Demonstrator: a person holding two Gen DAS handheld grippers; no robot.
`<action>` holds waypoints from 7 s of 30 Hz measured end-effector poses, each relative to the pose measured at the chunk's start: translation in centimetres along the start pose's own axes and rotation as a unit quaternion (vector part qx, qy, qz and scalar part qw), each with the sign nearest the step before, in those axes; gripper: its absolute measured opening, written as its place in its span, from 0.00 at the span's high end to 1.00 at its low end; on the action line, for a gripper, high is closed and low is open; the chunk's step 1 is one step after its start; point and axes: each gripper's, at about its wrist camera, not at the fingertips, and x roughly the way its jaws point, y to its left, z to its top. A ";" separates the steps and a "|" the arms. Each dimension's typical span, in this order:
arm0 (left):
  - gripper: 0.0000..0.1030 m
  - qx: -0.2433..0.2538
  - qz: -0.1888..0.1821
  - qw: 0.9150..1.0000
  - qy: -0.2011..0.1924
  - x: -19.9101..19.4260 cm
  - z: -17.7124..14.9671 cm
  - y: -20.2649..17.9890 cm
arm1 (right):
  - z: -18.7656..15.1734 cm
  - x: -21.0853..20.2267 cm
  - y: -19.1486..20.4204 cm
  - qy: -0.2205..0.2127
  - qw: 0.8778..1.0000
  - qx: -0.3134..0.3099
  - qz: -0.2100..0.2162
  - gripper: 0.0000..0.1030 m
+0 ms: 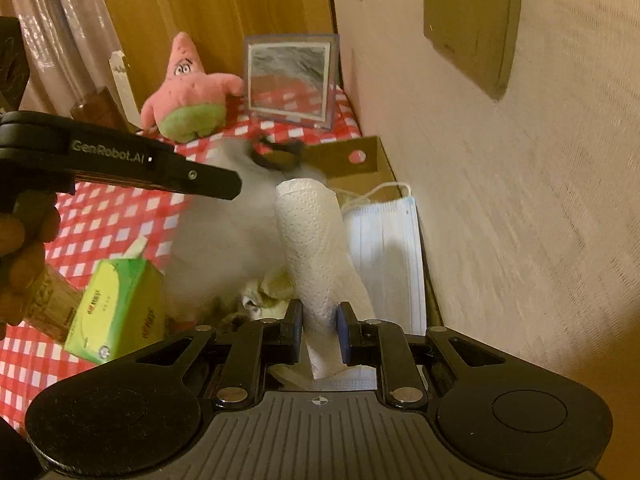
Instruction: Organize soft objects
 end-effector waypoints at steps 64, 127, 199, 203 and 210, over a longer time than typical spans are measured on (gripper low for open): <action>0.12 0.077 0.151 0.983 -0.070 -25.3 -8.5 14.0 | 2.7 -1.9 13.0 -0.011 0.987 -0.149 0.064 0.38; 0.12 0.204 0.162 0.964 0.054 -19.3 -10.7 35.9 | 8.5 21.6 31.7 0.163 0.861 -0.449 0.176 0.99; 0.91 0.091 0.134 0.985 0.052 -15.6 -9.2 36.1 | 10.9 17.0 22.3 0.065 0.979 -0.157 0.108 0.99; 0.91 0.116 0.128 0.984 0.041 -15.4 -5.8 32.2 | 10.7 13.7 18.1 0.041 0.989 -0.111 0.091 0.99; 0.91 0.156 0.077 0.984 0.024 -13.1 -1.7 22.1 | 8.9 7.1 11.2 0.006 0.997 -0.048 0.054 0.99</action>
